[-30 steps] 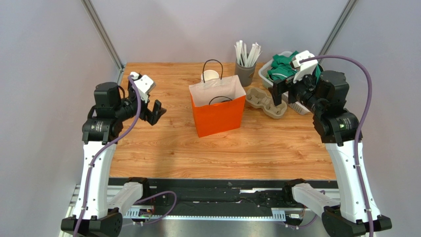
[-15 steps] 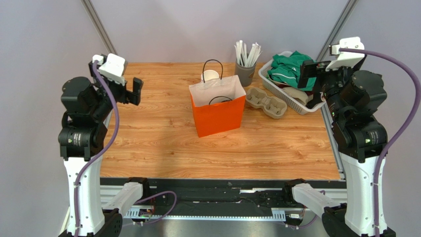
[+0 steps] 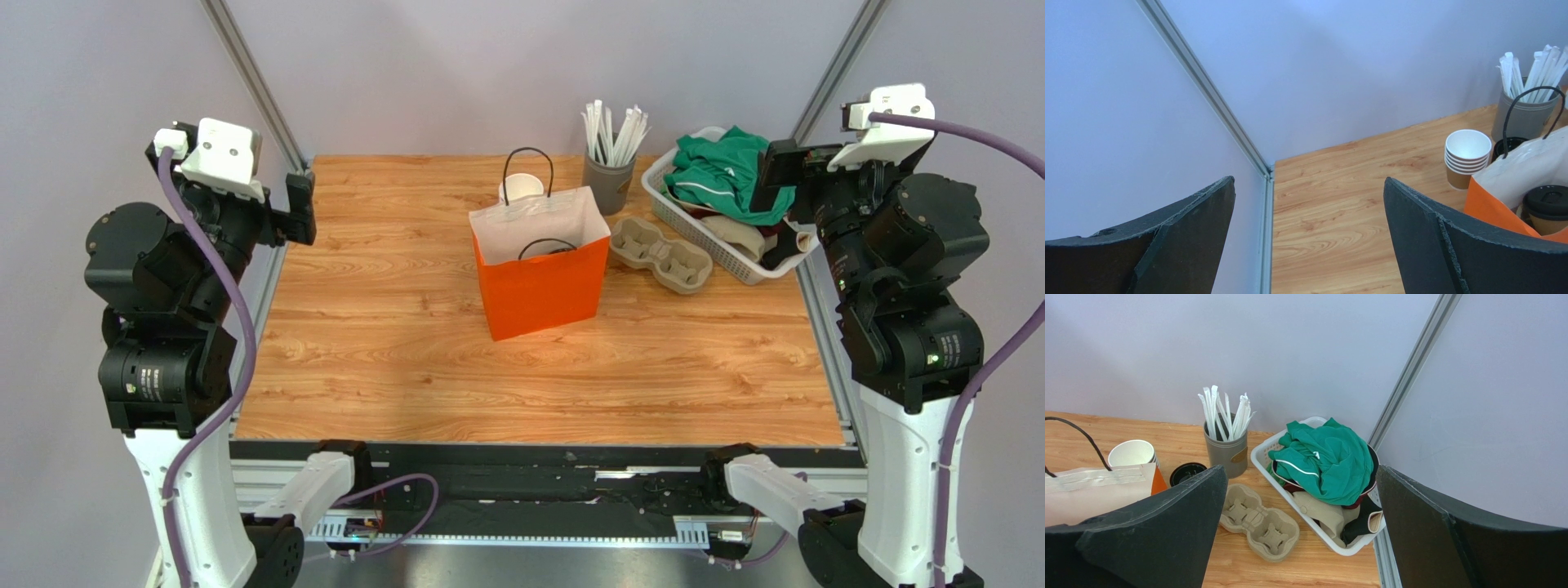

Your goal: Pack the takeout coffee

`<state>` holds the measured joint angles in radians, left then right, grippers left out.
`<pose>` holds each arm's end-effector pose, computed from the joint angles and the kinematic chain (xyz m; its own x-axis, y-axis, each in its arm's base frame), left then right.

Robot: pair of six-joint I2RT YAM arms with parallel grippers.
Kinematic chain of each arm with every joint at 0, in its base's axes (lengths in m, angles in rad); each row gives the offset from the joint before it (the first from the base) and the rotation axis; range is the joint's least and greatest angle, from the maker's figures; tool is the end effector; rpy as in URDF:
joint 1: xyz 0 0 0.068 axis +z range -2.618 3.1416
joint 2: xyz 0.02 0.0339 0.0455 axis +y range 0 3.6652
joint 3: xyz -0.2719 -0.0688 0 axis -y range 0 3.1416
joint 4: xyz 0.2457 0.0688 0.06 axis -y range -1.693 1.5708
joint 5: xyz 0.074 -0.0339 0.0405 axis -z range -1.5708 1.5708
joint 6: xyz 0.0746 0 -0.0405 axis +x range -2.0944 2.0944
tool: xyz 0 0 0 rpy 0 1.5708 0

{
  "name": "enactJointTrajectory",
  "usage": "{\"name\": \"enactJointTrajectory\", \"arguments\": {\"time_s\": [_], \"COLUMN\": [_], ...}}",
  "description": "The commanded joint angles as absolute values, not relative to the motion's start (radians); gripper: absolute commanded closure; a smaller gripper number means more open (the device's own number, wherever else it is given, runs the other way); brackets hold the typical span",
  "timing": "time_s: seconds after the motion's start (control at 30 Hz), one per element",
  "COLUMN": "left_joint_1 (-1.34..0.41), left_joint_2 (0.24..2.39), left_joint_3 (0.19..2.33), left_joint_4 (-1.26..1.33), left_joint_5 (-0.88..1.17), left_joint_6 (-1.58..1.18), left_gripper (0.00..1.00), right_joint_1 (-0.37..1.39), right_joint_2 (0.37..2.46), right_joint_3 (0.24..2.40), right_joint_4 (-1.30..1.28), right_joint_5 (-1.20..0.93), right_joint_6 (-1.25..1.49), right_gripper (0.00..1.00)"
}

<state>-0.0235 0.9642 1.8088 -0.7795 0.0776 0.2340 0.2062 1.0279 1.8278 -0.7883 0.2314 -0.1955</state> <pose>0.1312 -0.0089 0.5701 0.0866 0.2292 -0.9695 0.0829 0.9681 0.2363 0.1545 0.0148 0.5660 0.0062 -0.1919 -0.9814 0.0269 0.9811 -0.1916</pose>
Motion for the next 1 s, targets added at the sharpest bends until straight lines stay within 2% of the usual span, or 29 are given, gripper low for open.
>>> {"name": "enactJointTrajectory", "arguments": {"time_s": [0.0, 0.97], "left_joint_1": [-0.017, -0.017], "left_joint_2": [0.979, 0.962], "left_joint_3": [1.838, 1.781], "left_joint_4": [-0.811, -0.827], "left_joint_5": [0.118, 0.175], "left_joint_6": [0.189, 0.126], "left_gripper": [0.01, 0.01], "right_joint_1": [0.206, 0.204], "right_joint_2": [1.032, 1.037], "right_joint_3": [1.853, 1.848], "right_joint_4": [-0.787, -0.781], "right_joint_5": [0.209, 0.163], "right_joint_6": [-0.155, -0.137], "right_gripper": [0.01, 0.01]}}
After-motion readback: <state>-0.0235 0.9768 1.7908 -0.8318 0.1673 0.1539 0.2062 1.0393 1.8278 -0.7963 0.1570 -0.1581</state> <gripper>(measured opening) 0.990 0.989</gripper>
